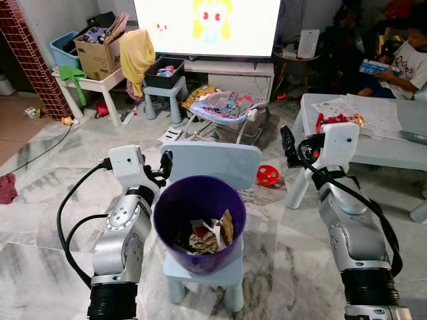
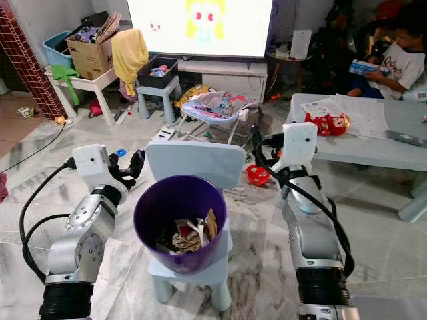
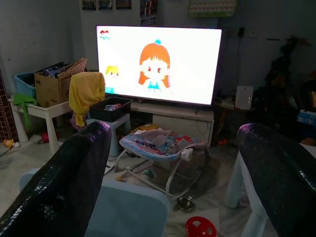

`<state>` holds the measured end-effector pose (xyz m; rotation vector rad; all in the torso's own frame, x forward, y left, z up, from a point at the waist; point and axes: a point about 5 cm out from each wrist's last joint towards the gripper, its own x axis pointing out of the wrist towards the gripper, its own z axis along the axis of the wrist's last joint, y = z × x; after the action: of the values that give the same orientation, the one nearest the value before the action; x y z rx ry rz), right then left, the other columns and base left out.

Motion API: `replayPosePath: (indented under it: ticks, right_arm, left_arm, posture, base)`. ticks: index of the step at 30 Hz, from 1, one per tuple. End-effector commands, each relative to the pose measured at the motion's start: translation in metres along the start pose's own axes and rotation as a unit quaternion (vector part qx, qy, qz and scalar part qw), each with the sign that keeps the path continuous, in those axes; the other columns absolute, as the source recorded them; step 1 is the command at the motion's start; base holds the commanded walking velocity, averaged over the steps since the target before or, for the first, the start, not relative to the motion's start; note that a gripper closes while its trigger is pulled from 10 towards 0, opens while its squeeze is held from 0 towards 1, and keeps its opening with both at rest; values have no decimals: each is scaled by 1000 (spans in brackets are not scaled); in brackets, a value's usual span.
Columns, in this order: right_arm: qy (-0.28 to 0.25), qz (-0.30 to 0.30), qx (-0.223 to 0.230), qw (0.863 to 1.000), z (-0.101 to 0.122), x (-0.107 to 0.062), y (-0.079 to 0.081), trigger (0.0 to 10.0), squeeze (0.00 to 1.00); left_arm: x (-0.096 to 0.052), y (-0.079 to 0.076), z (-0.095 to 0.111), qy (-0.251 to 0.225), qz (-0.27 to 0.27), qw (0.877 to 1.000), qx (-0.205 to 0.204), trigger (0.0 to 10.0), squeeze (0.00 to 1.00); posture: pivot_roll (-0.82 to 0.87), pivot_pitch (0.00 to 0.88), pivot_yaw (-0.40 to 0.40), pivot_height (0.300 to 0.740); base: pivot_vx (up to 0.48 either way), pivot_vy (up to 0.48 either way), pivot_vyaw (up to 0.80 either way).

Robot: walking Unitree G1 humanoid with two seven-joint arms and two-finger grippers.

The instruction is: Picking trash to rubbish bin

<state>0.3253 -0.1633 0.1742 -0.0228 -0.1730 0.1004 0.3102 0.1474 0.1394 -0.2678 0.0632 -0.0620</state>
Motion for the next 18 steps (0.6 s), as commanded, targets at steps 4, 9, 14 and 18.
replayPosePath:
  ticks: [4,9,14,18]
  right_arm:
    - [-2,-2,1,1000,3,1,-2,10000,875]
    - [-1,-2,1,1000,3,1,-2,10000,875]
    - [-2,-2,-1,1000,4,3,-2,10000,875]
    - [-2,-2,-1,1000,4,3,-2,10000,878]
  left_arm:
    - [2,-2,-1,6,1,1000,1,10000,0]
    - [2,-2,-3,14,1,1000,0,10000,0]
    - [3,-3,-3,14,3,1000,2,10000,0]
    - [4,-3,-4,15,3,1000,3,10000,0]
  posture:
    - [-10,0,11,740]
    - [-12,0,9,740]
    - [-14,0,8,740]
    - [-15,0,8,740]
  base:
    - [0,480,0]
    - [0,480,0]
    - [0,480,0]
    - [0,480,0]
